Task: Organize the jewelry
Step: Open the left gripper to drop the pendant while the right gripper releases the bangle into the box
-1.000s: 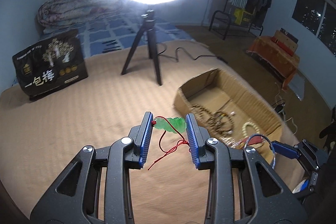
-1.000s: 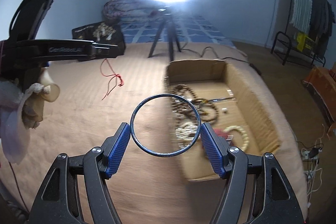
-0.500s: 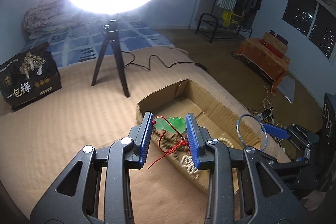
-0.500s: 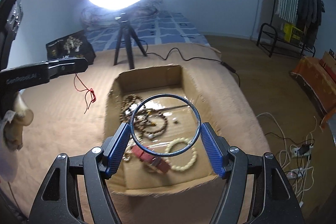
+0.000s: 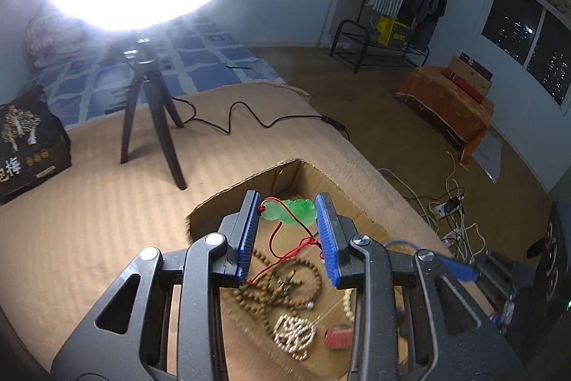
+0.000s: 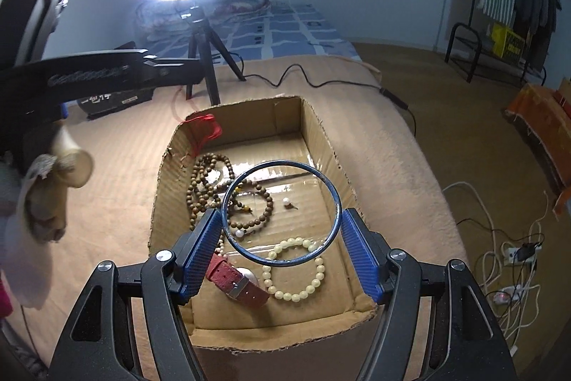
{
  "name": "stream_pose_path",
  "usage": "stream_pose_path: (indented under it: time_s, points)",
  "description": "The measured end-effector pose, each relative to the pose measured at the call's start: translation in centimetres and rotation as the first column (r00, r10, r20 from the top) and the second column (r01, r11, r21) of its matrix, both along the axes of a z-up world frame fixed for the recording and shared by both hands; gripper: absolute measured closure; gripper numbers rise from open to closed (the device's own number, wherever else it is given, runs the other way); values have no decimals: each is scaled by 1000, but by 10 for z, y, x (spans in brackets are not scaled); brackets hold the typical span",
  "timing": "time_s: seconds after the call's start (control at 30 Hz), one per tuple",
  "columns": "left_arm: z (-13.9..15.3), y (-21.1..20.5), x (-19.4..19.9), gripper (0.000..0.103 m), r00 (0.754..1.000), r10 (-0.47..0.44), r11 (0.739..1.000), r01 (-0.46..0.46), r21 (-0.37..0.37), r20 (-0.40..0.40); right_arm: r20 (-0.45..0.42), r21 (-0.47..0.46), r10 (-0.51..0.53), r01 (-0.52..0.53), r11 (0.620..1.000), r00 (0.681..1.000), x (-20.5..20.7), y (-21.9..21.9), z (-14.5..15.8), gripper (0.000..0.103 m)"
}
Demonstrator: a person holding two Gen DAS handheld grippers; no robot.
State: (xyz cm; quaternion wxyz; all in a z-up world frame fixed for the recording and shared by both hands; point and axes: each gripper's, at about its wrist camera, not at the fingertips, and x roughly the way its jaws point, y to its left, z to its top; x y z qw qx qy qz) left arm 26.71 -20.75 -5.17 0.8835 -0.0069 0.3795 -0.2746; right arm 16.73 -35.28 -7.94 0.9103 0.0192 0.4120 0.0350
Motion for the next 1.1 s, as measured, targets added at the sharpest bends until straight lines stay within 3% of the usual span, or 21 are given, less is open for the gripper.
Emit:
stream_pose_path:
  time_s: [0.6, 0.73, 1.1]
  points:
    - [-29, -29, 25, 70, 997, 28, 1000, -27, 15, -78, -46, 27, -7, 8, 1000, 999, 9, -4, -12, 34]
    - [-31, -29, 25, 55, 996, 37, 999, -35, 21, -78, -35, 12, -32, 33, 999, 999, 10, -6, -9, 34]
    - [-21, -25, 14, 54, 998, 34, 999, -32, 34, -57, -33, 4, -33, 33, 999, 999, 4, -3, -2, 34]
